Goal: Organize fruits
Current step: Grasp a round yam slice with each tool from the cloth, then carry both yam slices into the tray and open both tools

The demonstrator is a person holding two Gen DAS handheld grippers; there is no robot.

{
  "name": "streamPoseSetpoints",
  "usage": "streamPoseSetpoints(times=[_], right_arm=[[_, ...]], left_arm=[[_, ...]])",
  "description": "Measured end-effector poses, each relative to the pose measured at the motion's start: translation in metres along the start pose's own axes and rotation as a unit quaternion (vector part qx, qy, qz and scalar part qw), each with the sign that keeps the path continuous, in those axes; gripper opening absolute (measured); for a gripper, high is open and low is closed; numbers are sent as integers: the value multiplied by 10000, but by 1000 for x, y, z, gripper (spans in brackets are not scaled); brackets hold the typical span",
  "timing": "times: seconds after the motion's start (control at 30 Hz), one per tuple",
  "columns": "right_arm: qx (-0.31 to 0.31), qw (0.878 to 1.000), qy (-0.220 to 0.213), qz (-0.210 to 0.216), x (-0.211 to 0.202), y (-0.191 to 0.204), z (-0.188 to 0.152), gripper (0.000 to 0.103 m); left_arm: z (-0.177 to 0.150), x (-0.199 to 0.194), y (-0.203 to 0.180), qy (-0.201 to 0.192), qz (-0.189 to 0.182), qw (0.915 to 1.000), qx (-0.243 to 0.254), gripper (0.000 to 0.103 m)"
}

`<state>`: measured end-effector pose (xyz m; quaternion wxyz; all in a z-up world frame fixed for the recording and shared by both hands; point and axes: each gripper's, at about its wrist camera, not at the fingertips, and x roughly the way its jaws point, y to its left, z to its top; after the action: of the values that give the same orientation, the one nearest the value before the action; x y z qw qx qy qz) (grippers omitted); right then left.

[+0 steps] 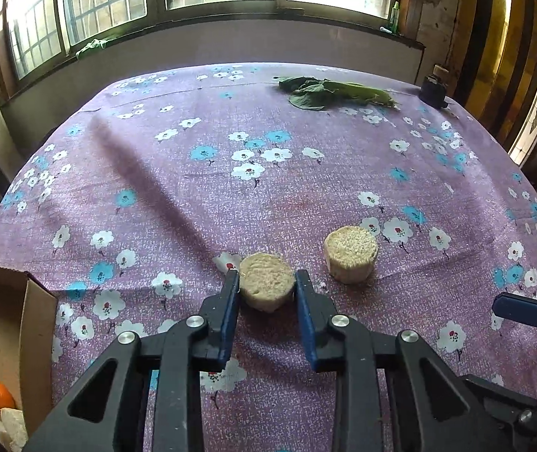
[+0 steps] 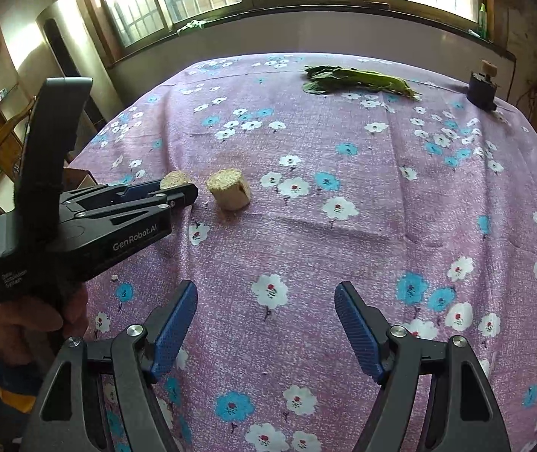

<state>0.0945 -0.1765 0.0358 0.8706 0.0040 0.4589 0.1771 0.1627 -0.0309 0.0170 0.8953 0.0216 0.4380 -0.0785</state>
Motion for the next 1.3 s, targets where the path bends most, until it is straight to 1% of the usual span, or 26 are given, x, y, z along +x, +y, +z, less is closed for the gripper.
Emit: streamPoseSetpoints(times=[0.07, 0.13, 0.23, 0.3, 0.37, 0.4, 0.43, 0.47, 0.53, 0.57, 0.6, 0.7, 0.77, 0.83, 0.93, 1.0, 1.07, 1.17, 1.3], right_arm=[[-95, 9999, -34, 15, 6, 6, 7, 80], [-140, 9999, -61, -3, 12, 8, 16, 80], [-238, 9996, -134, -2, 26, 14, 35, 79], [-302, 9993, -163, -124, 38, 16, 49, 79], [-261, 9995, -149, -70, 51, 14, 60, 76], [-276, 9996, -89, -57, 58, 13, 65, 69], [-359, 9993, -12, -75, 65, 14, 67, 58], [-441, 9990, 42, -35, 70, 16, 69, 56], [-654, 9977, 203, -21, 78, 22, 70, 39], [-824, 9963, 186, -140, 79, 27, 69, 36], [-952, 9950, 222, -204, 79, 30, 67, 36], [-775, 9966, 260, -42, 73, 24, 64, 36], [-709, 9973, 208, -25, 64, 21, 58, 36], [-639, 9977, 165, 131, 52, 21, 52, 36], [-639, 9976, 30, 271, 31, 27, 43, 36], [-627, 9970, -44, 445, 21, 35, 38, 36], [-704, 9961, -113, 522, 11, 48, 30, 36], [-818, 9941, -173, 697, 2, 70, 21, 36], [-1051, 9910, -212, 807, -4, 102, 9, 36]], left_arm=[[-4, -11, 4, -51, 80, 9999, -64, 28], [-7, -23, 7, -97, 76, 9999, -113, 28], [-14, -40, 9, -173, 198, 9996, -125, 28], [-20, -48, 15, -150, 261, 9994, -144, 28], [-24, -52, 21, -121, 298, 9992, -233, 28], [-27, -55, 25, -108, 311, 9991, -271, 28], [-30, -58, 29, -99, 344, 9989, -304, 28], [-31, -60, 31, -106, 366, 9987, -328, 28], [-34, -67, 37, -133, 367, 9984, -405, 28], [-36, -69, 39, -144, 369, 9982, -447, 28], [-37, -72, 42, -152, 380, 9979, -493, 28], [-41, -79, 43, -180, 358, 9977, -555, 28], [-45, -81, 43, -174, 345, 9976, -569, 28], [-51, -86, 42, -176, 336, 9975, -597, 28], [-58, -96, 43, -257, 428, 9970, -583, 28], [-65, -104, 46, -302, 486, 9967, -580, 28], [-71, -111, 49, -323, 530, 9963, -600, 28], [-82, -123, 60, -390, 701, 9946, -655, 28], [-94, -138, 72, -483, 874, 9922, -747, 28]])
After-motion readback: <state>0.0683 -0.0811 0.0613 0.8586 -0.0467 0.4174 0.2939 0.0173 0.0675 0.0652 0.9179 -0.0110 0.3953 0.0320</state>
